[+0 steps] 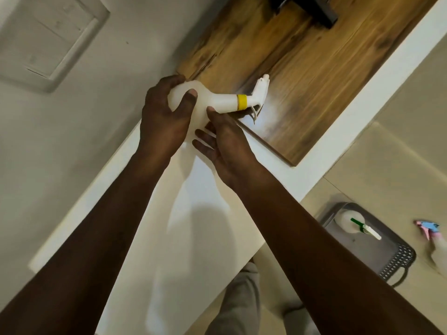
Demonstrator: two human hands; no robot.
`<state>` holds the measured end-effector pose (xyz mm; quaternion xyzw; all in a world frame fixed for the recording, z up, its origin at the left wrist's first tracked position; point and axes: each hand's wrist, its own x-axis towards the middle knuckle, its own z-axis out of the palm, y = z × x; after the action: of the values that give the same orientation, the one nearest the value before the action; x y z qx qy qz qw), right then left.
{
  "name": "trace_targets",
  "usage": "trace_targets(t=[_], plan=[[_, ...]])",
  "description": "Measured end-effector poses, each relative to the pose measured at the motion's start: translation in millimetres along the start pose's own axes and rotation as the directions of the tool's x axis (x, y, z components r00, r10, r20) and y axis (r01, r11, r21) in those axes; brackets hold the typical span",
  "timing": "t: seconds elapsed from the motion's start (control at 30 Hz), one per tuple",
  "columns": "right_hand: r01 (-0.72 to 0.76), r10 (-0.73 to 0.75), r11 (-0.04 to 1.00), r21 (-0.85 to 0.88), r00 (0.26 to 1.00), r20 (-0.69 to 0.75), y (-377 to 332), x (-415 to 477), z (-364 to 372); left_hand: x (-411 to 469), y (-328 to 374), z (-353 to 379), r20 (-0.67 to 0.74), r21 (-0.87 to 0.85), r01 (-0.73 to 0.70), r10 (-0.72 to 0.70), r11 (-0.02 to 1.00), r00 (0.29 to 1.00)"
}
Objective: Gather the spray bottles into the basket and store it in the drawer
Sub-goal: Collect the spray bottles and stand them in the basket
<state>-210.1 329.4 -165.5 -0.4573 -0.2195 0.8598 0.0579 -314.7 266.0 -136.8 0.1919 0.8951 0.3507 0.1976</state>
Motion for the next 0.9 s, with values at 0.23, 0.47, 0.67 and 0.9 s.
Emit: trace_targets(t=[0.23,0.47,0.67,0.9], plan=[[0.170,-0.170,0.985,-0.023,0.985,-0.016,-10,-63,-54,-71,23,17,-0.009,-0.171,-0.039,0.038,0.984,0.999],[0.282,-0.283,0.959,-0.026,0.950,-0.133,-16,-152,-135,-158,65,67,0.059,-0.249,-0.042,0.059,0.968,0.996],[0.366,-0.369,0.928,-0.068,0.883,-0.288,-13,-217,-226,-234,103,136,0.210,-0.248,-0.029,0.083,0.968,0.974],[0.342,-0.360,0.932,-0.124,0.818,-0.448,11,-263,-345,-321,108,224,0.413,-0.160,0.002,0.065,0.987,0.908]])
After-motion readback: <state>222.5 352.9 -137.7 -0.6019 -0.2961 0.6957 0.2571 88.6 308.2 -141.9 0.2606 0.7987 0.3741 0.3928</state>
